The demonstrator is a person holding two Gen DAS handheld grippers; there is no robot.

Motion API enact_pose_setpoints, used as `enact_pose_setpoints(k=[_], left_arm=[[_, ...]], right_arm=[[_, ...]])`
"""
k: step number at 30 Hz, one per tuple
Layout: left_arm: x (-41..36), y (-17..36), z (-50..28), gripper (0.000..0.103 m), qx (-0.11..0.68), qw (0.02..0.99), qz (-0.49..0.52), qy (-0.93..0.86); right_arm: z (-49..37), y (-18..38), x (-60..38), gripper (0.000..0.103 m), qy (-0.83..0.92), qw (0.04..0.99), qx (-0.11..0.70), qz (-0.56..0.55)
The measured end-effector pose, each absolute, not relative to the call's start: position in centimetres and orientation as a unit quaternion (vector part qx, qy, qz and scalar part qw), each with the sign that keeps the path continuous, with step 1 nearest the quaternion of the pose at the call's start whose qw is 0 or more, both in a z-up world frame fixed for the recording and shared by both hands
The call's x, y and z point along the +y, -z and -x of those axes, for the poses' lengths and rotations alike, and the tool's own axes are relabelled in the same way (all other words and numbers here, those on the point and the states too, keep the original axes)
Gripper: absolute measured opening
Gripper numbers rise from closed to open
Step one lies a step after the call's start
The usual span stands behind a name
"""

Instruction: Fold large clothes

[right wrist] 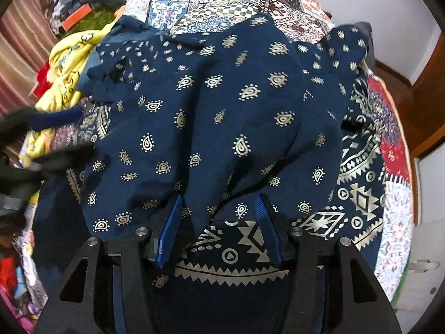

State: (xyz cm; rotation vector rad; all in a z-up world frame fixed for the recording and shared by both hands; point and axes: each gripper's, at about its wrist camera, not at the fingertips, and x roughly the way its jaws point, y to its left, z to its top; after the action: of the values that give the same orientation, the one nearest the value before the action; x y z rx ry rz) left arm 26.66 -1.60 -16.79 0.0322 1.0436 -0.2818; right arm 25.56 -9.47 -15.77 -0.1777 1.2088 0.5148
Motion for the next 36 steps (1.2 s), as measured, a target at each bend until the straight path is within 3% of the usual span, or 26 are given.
enact_pose_setpoints(k=[4,5,7,15,24,36], left_arm=[[-1.5,20.1,-27.2,0.057,0.523,0.845,-0.032,0.108],[-1.3,20.5,-27.1,0.061,0.521,0.846,-0.034,0.106],[-0.8,20.4,-26.7,0.067,0.512,0.852,-0.034,0.099],[3.6,17.5,-24.1,0.068,0.486,0.872,-0.036,0.053],[15.1,16.3,-25.5,0.068,0.467,0.880,0.079,-0.028],[21.1,23.8,-32.6,0.068,0.517,0.831,0.205,-0.017]], right_arm=[[-25.7,15.0,-11.4,0.050,-0.233,0.787,0.568,0.058],[-25.6,14.8,-11.9,0.050,-0.229,0.790,0.566,0.056],[-25.3,14.2,-13.1,0.050,-0.219,0.796,0.561,0.056],[-24.9,12.3,-18.2,0.050,-0.173,0.819,0.547,0.030],[-28.9,10.4,-20.5,0.050,-0.132,0.843,0.522,-0.002],[-37.6,15.1,-19.4,0.050,-0.098,0.826,0.554,0.026]])
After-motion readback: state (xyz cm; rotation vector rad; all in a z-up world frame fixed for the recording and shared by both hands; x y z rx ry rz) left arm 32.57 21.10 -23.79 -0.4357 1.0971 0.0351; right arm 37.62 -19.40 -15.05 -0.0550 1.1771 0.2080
